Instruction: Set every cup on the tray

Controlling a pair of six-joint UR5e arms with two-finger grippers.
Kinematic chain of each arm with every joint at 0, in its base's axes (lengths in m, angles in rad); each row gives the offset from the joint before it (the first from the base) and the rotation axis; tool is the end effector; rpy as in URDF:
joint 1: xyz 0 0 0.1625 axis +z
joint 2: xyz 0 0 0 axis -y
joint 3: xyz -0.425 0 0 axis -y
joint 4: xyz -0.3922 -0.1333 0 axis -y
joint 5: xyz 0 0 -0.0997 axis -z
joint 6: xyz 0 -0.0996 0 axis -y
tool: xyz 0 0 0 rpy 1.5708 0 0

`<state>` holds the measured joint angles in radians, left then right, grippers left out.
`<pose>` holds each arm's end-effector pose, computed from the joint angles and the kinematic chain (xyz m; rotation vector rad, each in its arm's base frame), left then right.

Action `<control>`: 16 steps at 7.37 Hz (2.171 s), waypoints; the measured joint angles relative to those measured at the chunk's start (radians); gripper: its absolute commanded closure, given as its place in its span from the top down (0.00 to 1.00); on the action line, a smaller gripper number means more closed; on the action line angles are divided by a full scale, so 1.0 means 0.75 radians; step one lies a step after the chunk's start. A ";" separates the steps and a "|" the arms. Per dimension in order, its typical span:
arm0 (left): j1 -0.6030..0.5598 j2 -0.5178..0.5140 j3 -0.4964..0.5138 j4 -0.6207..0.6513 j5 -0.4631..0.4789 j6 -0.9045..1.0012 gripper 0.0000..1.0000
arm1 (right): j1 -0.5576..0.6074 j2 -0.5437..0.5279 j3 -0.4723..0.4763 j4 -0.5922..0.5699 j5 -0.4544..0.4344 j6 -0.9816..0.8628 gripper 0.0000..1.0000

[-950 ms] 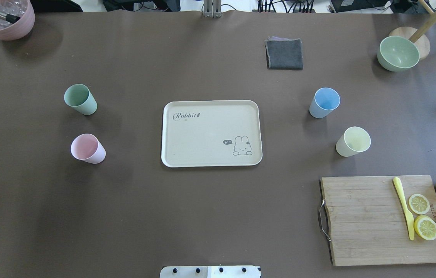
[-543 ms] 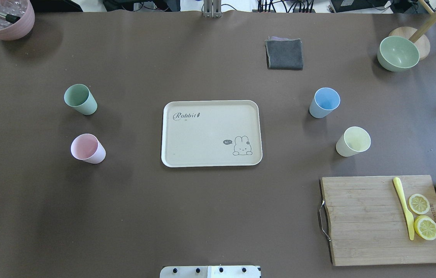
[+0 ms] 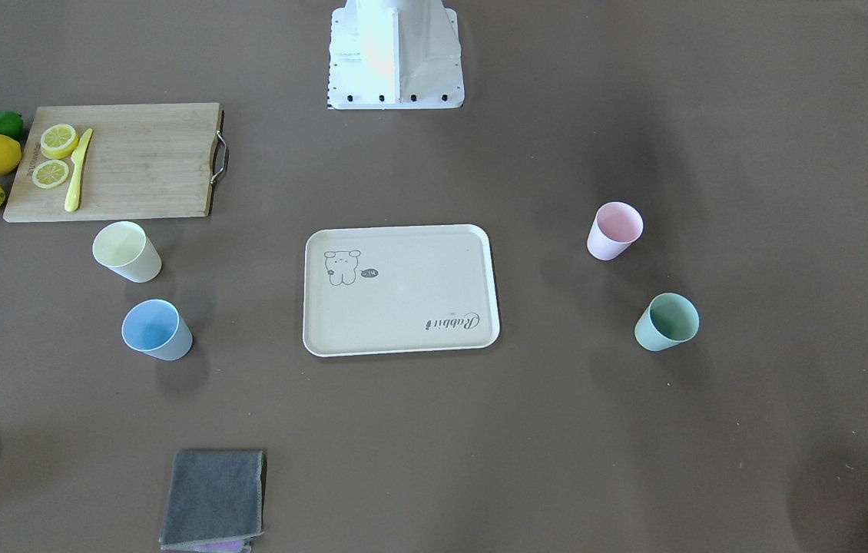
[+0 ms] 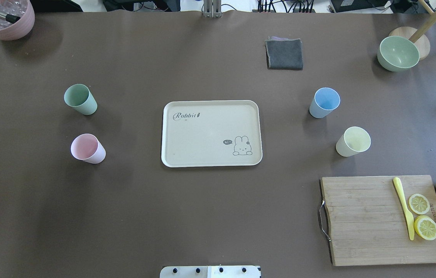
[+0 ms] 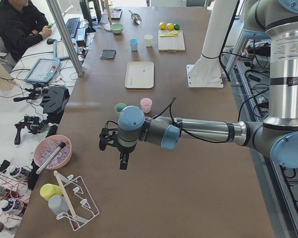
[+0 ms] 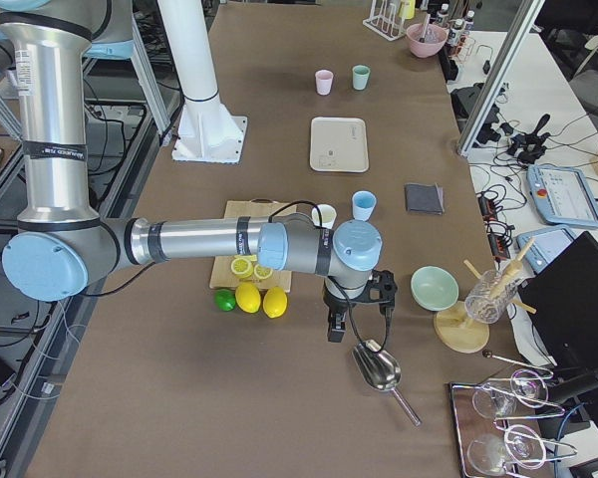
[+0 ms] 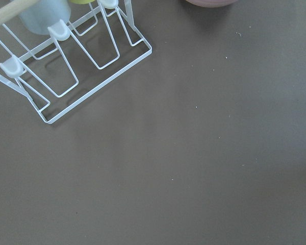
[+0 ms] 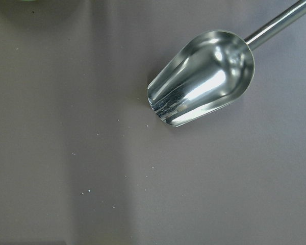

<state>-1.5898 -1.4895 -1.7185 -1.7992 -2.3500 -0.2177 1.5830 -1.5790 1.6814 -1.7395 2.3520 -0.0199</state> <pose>-0.0723 -0.4715 0.5989 0.2016 0.7973 -0.1084 0.0690 -0.4806 0.6246 -0.0503 -0.7818 0.0186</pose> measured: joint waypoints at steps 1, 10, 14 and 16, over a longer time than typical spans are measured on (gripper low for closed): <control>0.000 0.000 0.000 0.000 0.000 0.000 0.98 | 0.000 0.001 0.002 0.000 0.001 0.000 1.00; 0.001 0.000 0.000 0.002 -0.001 0.002 0.98 | 0.000 -0.003 0.013 0.000 0.002 0.001 1.00; 0.008 -0.002 -0.006 0.000 -0.002 0.002 0.98 | 0.000 -0.003 0.015 0.000 0.002 0.002 1.00; 0.011 -0.009 -0.040 -0.001 -0.003 0.001 0.98 | 0.000 -0.002 0.016 0.000 0.003 0.002 1.00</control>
<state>-1.5813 -1.4961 -1.7486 -1.7997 -2.3526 -0.2173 1.5830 -1.5802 1.6938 -1.7395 2.3542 -0.0184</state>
